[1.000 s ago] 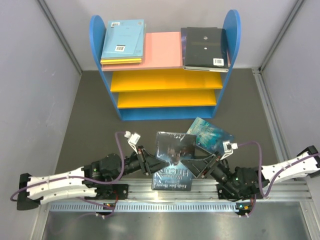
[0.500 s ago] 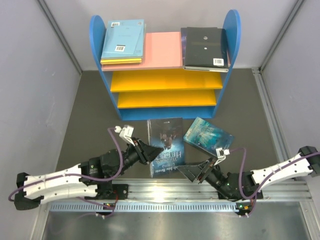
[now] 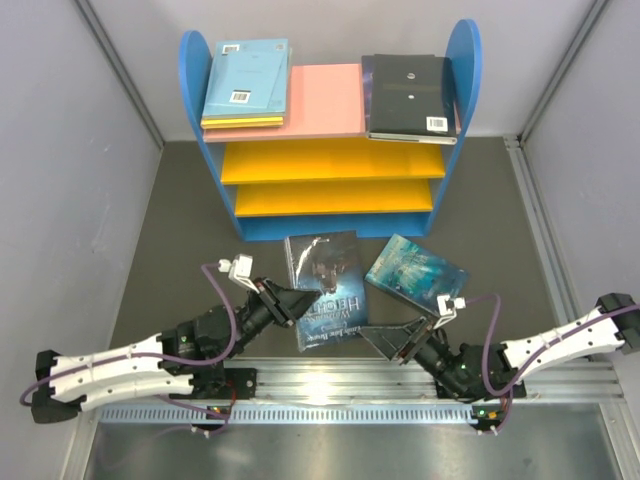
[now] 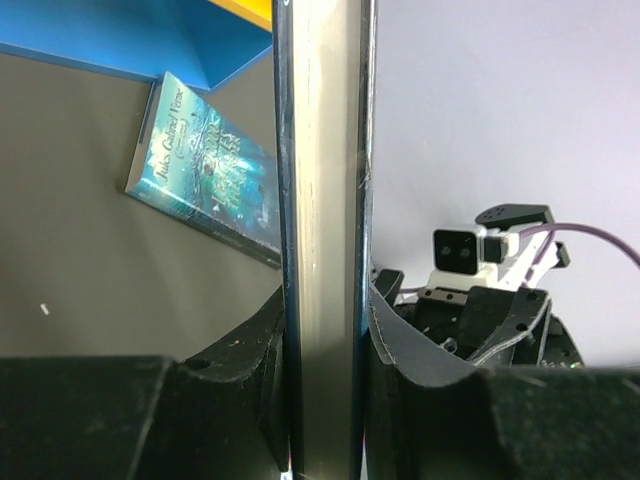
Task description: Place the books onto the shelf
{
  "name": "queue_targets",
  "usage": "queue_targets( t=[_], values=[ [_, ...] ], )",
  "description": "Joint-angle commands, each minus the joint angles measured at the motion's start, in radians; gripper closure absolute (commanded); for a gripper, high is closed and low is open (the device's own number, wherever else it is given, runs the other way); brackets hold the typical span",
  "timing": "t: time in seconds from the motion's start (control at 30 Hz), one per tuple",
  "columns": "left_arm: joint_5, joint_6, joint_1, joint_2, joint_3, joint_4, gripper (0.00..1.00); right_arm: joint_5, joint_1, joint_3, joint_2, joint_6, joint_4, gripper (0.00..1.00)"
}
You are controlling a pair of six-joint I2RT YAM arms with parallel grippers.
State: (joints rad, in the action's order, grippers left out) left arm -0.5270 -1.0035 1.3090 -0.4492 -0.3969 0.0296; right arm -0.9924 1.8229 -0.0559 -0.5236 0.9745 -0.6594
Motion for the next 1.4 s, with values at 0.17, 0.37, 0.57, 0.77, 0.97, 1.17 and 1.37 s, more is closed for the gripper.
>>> queue_targets(
  t=[0.17, 0.37, 0.57, 0.77, 0.97, 1.17, 1.37],
  values=[
    [-0.008, -0.087, -0.005, 0.033, 0.046, 0.340, 1.00, -0.002, -0.005, 0.008, 0.020, 0.003, -0.083, 0.01],
    [-0.001, -0.118, -0.013, 0.004, 0.096, 0.423, 1.00, 0.037, -0.019, 0.033, 0.005, -0.046, -0.195, 0.37],
    [0.024, -0.181, -0.031, -0.045, 0.173, 0.550, 1.00, 0.138, -0.096, 0.025, -0.084, -0.050, -0.275, 0.48],
    [0.042, -0.218, -0.050, -0.069, 0.202, 0.578, 1.00, 0.238, -0.184, 0.033, -0.127, -0.031, -0.324, 0.58],
    [0.022, -0.257, -0.065, -0.066, 0.266, 0.596, 1.00, 0.305, -0.217, 0.034, -0.205, -0.034, -0.434, 0.72],
    [0.054, -0.308, -0.108, -0.131, 0.326, 0.645, 1.00, 0.366, -0.272, 0.050, -0.280, -0.034, -0.555, 1.00],
    [0.104, -0.241, -0.139, -0.145, 0.277, 0.515, 0.66, 0.371, -0.349, 0.053, -0.207, 0.010, -0.455, 1.00]
  ],
)
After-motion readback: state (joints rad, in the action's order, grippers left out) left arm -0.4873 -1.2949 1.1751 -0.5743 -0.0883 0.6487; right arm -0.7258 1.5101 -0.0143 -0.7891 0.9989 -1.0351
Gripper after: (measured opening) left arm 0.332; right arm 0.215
